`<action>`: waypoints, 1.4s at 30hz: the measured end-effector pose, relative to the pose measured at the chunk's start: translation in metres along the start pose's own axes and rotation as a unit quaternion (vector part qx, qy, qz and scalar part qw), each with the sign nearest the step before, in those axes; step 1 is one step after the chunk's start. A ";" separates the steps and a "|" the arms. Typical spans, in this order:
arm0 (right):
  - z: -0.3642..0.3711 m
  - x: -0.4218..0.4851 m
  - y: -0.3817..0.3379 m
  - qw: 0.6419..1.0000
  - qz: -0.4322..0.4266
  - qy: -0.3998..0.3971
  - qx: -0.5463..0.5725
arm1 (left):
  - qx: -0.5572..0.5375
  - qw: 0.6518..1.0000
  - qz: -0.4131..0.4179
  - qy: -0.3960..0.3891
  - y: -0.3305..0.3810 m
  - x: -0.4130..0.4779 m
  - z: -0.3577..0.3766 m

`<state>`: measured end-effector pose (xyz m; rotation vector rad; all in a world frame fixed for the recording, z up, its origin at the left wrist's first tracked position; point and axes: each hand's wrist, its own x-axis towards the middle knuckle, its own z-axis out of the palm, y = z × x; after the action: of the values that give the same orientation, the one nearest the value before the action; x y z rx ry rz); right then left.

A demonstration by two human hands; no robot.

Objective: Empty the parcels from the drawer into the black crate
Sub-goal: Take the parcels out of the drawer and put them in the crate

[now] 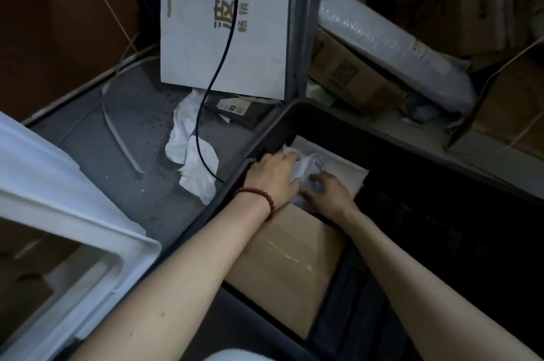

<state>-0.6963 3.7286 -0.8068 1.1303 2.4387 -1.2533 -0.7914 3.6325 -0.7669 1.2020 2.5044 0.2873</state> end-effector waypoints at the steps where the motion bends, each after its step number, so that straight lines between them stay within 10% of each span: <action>1: 0.001 -0.001 -0.001 0.998 -0.004 -0.026 -0.049 | 0.011 1.000 0.003 0.008 0.000 -0.002 -0.001; 9: -0.019 -0.033 -0.014 0.987 -0.033 0.114 -0.109 | 0.014 0.989 0.022 0.143 -0.009 -0.048 -0.033; 22: 0.009 -0.151 -0.077 0.896 -0.357 0.144 -0.220 | 0.086 0.979 -0.027 0.181 -0.025 -0.211 -0.077; 30: 0.050 -0.213 -0.115 0.836 -0.495 0.053 -0.232 | -0.028 0.959 -0.254 0.118 -0.097 -0.335 -0.091; 42: 0.112 -0.259 -0.189 0.823 -0.492 -0.016 -0.282 | -0.101 0.862 -0.427 0.254 -0.148 -0.452 -0.071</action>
<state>-0.6672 3.4342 -0.6395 -0.3864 3.1027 -0.5225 -0.6625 3.1839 -0.6500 -0.1708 3.0451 0.6547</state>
